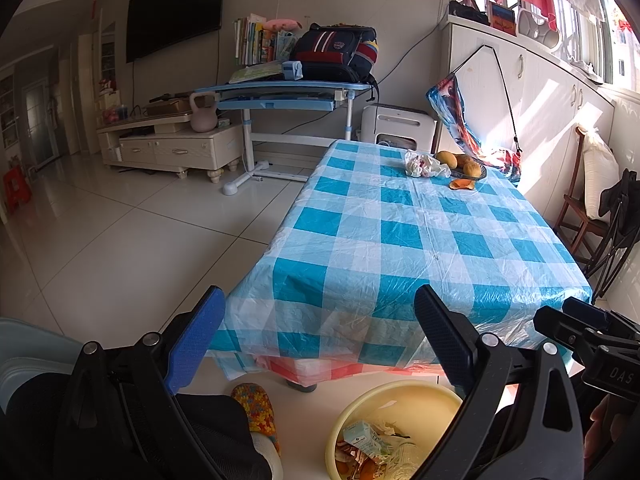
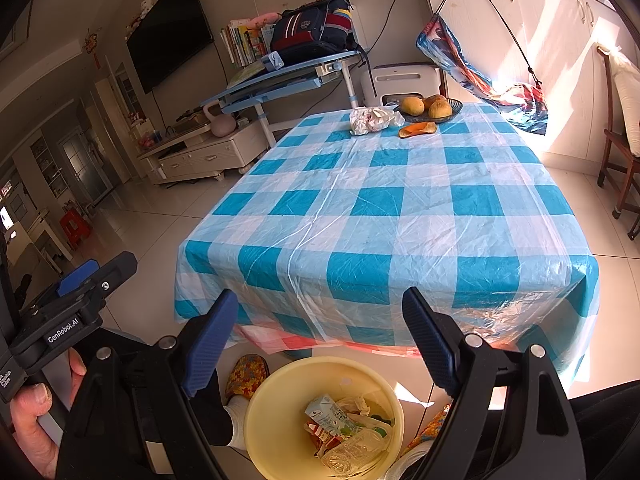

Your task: Collect trash

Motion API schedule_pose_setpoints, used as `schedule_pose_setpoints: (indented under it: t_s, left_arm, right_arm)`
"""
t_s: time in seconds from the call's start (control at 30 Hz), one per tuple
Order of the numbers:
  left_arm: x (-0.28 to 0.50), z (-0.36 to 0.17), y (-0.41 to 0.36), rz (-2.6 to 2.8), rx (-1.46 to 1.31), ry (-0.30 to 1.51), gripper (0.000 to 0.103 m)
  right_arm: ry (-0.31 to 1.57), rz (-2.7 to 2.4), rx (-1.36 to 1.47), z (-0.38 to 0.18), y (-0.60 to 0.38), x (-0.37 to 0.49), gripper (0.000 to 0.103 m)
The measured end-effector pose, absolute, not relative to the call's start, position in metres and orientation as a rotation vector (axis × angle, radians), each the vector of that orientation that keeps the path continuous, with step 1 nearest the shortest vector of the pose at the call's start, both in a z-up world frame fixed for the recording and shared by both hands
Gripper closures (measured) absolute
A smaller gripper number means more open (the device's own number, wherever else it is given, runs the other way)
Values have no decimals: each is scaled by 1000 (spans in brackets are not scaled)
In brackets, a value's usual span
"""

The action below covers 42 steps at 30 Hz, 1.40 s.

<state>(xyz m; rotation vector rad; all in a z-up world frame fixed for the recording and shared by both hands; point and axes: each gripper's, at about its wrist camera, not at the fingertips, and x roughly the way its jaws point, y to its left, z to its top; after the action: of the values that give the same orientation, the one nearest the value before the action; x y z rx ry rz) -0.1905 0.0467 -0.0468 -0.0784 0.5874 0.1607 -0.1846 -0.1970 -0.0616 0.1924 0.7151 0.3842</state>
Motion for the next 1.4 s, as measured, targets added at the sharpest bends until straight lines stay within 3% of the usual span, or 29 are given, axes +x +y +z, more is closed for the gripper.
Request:
schedule_pose_setpoints:
  t_s: [0.37,0.67,1.07,1.4]
  left_arm:
    - [-188,-42,51,120,-133,579,11]
    - [-128,-11,42,13,-154,573,11]
    - [58,-11,-1,-99,-186,668,11]
    - [237,-69,-50,-115,-166,815,11]
  right_arm:
    - [713,392,201,-59,-197,-182,22]
    - [692,360,243,-28,-219,-118,22]
    - [758,328,245,-37,-236,33,22]
    - [819,312,173,-73,-234,135,22]
